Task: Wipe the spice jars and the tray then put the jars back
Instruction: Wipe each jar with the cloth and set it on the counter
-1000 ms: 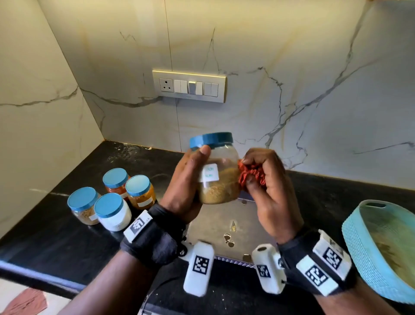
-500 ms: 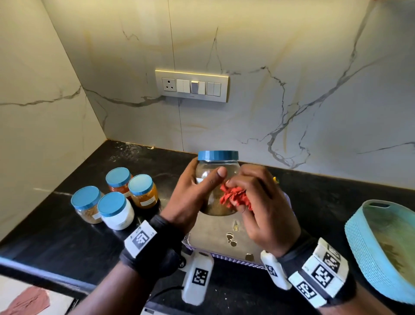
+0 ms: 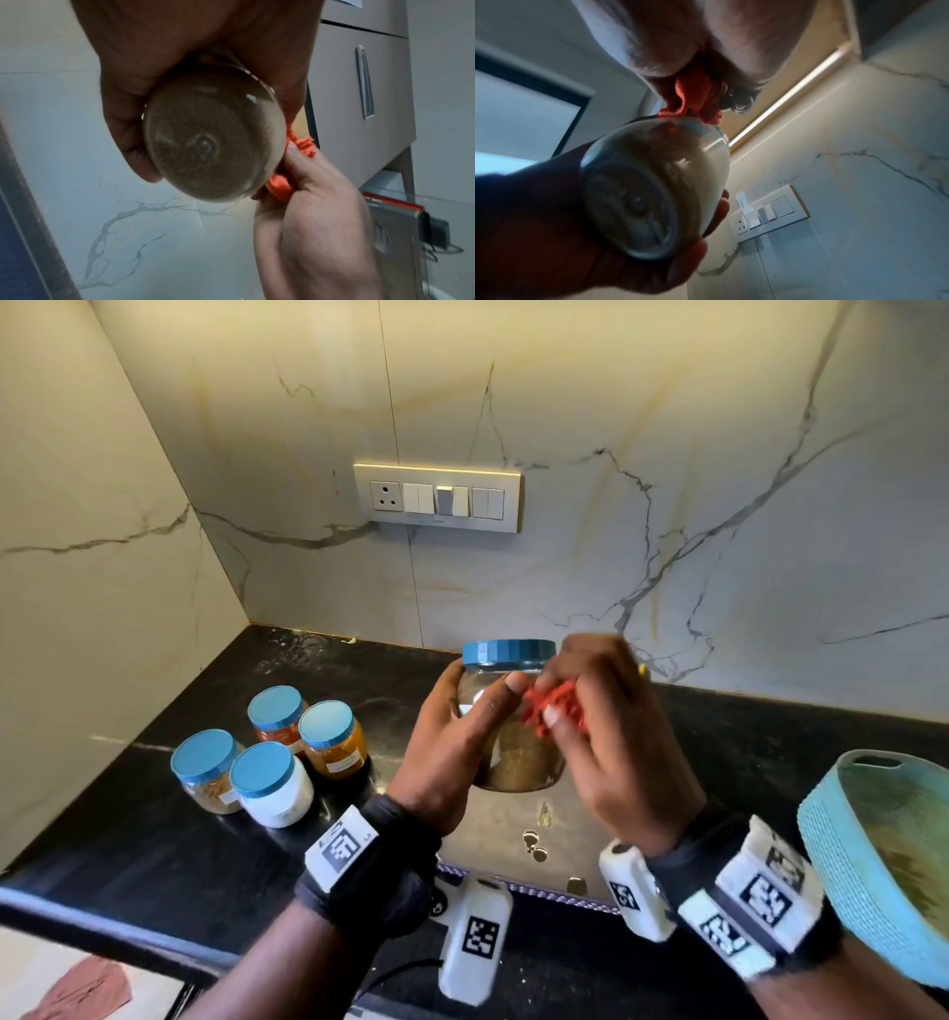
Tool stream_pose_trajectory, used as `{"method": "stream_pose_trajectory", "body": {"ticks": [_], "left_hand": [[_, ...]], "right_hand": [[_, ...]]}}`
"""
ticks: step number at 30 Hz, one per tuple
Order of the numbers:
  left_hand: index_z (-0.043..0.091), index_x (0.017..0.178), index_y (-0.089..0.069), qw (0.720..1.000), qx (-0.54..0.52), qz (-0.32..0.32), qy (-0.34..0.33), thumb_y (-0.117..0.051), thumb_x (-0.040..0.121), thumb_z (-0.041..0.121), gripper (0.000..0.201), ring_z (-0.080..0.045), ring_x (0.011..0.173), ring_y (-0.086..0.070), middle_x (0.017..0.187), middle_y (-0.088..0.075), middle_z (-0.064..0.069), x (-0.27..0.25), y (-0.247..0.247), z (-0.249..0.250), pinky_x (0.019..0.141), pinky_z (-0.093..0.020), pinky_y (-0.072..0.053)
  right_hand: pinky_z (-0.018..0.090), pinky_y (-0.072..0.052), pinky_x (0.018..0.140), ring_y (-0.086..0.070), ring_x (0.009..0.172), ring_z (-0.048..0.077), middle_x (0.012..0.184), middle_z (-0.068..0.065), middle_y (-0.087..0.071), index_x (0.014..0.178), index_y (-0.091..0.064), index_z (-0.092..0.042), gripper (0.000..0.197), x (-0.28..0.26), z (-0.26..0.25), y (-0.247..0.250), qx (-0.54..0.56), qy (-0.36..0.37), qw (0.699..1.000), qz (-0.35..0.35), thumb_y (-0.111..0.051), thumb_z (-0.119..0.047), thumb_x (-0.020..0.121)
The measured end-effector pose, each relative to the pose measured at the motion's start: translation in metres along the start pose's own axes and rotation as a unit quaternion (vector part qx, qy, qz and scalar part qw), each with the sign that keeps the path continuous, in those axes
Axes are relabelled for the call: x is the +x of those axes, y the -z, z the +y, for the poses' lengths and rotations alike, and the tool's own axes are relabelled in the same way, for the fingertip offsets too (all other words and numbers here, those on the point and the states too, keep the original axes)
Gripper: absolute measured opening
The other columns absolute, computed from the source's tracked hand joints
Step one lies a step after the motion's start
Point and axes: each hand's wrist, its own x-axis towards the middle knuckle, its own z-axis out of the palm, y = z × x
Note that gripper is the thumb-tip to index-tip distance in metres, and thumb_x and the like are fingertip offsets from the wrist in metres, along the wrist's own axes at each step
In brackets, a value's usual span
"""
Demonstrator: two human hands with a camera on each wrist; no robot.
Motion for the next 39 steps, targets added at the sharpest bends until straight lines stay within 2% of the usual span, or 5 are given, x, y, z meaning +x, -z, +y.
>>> {"method": "stream_pose_trajectory", "body": {"ticks": [8,14,20,32,39], "left_hand": [[-0.001,0.133,-0.053,0.999,-0.023,0.019,-0.023,-0.078,0.075,0.04,0.075,-0.024,0.093,-0.071,0.108,-0.072,-0.016,0.013,-0.003,0.012,0.075,-0.033,-0.059],[0.005,0.136,-0.054,1.0,0.002,-0.01,-0.015,-0.076,0.08,0.039,0.069,-0.041,0.117,-0.067,0.127,-0.067,-0.024,0.007,-0.008,0.0,0.093,-0.055,-0.058],[0.001,0.133,-0.055,0.999,-0.035,0.014,-0.02,-0.076,0.078,0.039,0.071,-0.033,0.105,-0.07,0.117,-0.07,-0.021,0.014,-0.001,0.012,0.083,-0.043,-0.058],[-0.006,0.141,-0.045,0.997,-0.076,0.006,-0.023,-0.086,0.07,0.054,0.102,-0.045,0.112,-0.061,0.128,-0.054,-0.043,0.017,-0.002,0.018,0.093,-0.056,-0.054],[0.016,0.118,-0.074,0.994,-0.1,-0.035,0.038,-0.056,0.096,0.038,0.035,-0.037,0.105,-0.068,0.112,-0.071,-0.02,0.017,0.006,0.006,0.096,-0.053,-0.05]], "right_hand": [[0.04,-0.052,0.084,-0.054,0.103,0.024,0.123,0.007,-0.045,0.112,-0.049,-0.012,0.026,-0.025,-0.012,-0.009,-0.075,0.104,0.989,-0.069,-0.057,-0.006,0.088],[0.042,-0.049,0.087,-0.052,0.103,0.021,0.111,0.008,-0.048,0.104,-0.055,0.002,0.013,0.005,0.019,0.003,0.057,-0.053,0.995,0.066,-0.051,0.0,0.091],[0.037,-0.049,0.09,-0.054,0.105,0.025,0.122,0.006,-0.044,0.109,-0.05,-0.009,0.025,-0.037,-0.011,-0.01,-0.006,0.06,0.997,-0.048,-0.054,-0.001,0.086],[0.026,-0.043,0.095,-0.052,0.107,0.017,0.111,0.002,-0.046,0.102,-0.054,-0.003,0.012,-0.021,-0.014,-0.001,0.112,-0.045,0.993,0.004,-0.051,-0.006,0.09],[0.015,-0.035,0.091,-0.047,0.098,0.015,0.107,0.0,-0.041,0.096,-0.047,-0.008,0.022,-0.022,-0.017,0.0,0.049,-0.068,0.996,-0.026,-0.046,-0.008,0.074]]}}
